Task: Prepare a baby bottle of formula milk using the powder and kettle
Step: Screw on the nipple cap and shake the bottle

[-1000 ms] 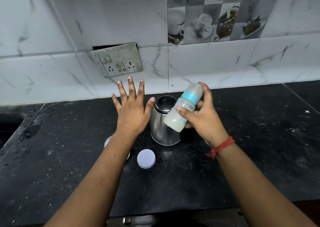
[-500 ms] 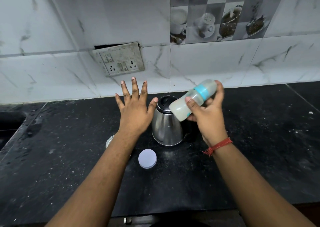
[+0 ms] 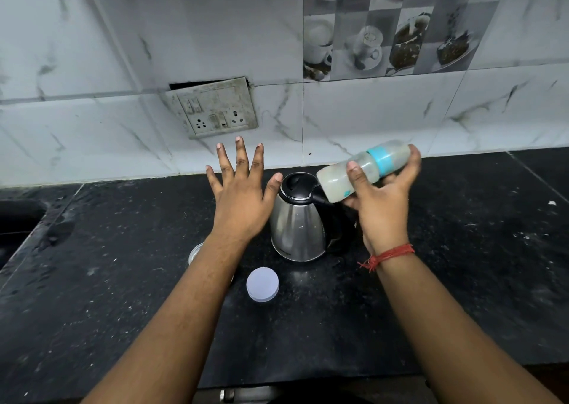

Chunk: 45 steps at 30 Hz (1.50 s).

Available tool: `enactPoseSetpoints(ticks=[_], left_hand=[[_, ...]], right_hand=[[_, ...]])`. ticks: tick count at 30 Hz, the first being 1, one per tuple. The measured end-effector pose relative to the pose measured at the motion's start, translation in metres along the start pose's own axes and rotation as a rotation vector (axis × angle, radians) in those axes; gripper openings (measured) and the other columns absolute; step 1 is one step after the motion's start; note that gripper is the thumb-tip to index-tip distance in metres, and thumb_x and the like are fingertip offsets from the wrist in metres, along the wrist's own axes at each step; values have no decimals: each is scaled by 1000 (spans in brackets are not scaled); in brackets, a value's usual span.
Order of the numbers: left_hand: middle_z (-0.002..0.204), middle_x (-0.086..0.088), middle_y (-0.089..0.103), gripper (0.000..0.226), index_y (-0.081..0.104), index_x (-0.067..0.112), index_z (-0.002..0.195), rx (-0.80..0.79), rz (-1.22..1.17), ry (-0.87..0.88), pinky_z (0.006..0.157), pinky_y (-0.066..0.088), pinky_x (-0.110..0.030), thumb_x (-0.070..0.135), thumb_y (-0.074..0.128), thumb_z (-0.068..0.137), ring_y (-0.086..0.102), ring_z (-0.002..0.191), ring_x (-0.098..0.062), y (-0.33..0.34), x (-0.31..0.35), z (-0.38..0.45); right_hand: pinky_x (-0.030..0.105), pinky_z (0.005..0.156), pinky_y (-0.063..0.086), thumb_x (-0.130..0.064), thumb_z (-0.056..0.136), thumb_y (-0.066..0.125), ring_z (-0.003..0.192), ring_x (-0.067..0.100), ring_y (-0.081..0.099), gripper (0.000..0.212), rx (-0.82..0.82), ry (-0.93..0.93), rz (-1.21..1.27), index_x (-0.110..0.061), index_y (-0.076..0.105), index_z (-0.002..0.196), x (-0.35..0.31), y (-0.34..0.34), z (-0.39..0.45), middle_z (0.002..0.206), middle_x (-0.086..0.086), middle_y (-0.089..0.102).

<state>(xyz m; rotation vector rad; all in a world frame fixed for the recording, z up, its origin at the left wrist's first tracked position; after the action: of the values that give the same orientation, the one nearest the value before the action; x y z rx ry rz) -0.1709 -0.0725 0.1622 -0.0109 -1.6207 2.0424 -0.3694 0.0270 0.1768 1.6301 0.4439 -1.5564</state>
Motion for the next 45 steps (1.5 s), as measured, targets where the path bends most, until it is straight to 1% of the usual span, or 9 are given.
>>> enactPoseSetpoints(ticks=[6, 10, 14, 19, 25, 30, 37, 42, 45], left_hand=[[173, -3, -18, 78, 3, 31, 166, -6, 8, 3, 124, -12, -65, 70, 13, 99, -29, 155, -33, 0, 1, -1], [173, -3, -19, 82, 2, 31, 166, -7, 11, 8, 124, -12, -64, 73, 8, 96, -30, 155, -32, -1, 0, 0], [173, -3, -18, 82, 2, 31, 166, -5, 12, 6, 124, -11, -66, 73, 7, 95, -29, 155, -33, -1, -2, 0], [173, -4, -17, 80, 3, 31, 166, -12, 34, 13, 124, -11, -65, 71, 10, 98, -28, 156, -33, 2, -2, -1], [173, -3, -19, 83, 2, 31, 166, -8, 18, 6, 124, -12, -65, 73, 6, 95, -29, 155, -33, -2, -3, -1], [173, -3, -19, 84, 1, 31, 166, -17, 26, 7, 124, -12, -65, 74, 5, 94, -30, 155, -32, -1, -2, -1], [173, -4, -17, 83, 3, 31, 166, -5, 21, 6, 124, -12, -65, 74, 6, 95, -28, 156, -33, 0, -5, -3], [173, -4, -17, 83, 3, 30, 166, -12, 13, 3, 124, -11, -64, 73, 6, 95, -27, 156, -33, 1, -2, -2], [173, -4, -17, 82, 3, 30, 166, -16, 22, 8, 124, -11, -65, 73, 7, 96, -27, 156, -33, 3, -2, -4]], right_hand=[[49, 69, 64, -17, 85, 81, 101, 21, 73, 94, -325, 107, -280, -47, 20, 150, 3, 4, -4, 122, -1, 65], [42, 68, 63, -15, 88, 77, 100, 14, 72, 94, -132, 61, -76, -41, 15, 153, -8, -2, 5, 134, 7, 58], [40, 67, 62, -19, 89, 76, 92, 8, 72, 95, 23, -25, -71, -39, 11, 155, -12, -11, 8, 123, 1, 61], [42, 69, 62, -20, 81, 84, 96, 18, 73, 97, -311, 40, -293, -48, 22, 150, -5, -1, -1, 119, -1, 67], [42, 69, 63, -22, 88, 78, 92, 9, 73, 94, 11, -26, -83, -41, 13, 154, -17, -12, 9, 123, 3, 62], [34, 59, 60, -15, 88, 76, 93, 16, 72, 89, -321, 85, -263, -44, 21, 151, -8, -4, 0, 116, 0, 67], [38, 65, 62, -16, 93, 72, 91, 9, 72, 87, -52, 13, -68, -38, 14, 155, -14, -10, 8, 122, 4, 62], [41, 61, 62, -16, 89, 76, 97, 19, 74, 88, -366, 115, -291, -44, 20, 151, 4, -1, -8, 115, -5, 68], [40, 63, 62, -17, 90, 75, 95, 13, 74, 88, -232, 98, -163, -41, 19, 153, 0, -4, -7, 115, -2, 67]])
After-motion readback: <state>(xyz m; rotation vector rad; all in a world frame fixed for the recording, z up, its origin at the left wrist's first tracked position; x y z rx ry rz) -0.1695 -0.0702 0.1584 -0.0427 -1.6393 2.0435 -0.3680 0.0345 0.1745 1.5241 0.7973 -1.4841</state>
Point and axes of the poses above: each hand's wrist, its own z-axis towards the middle knuckle, its own y-axis out of the palm, x = y × z, the point moved 2 cm from there along z, towards the middle knuckle
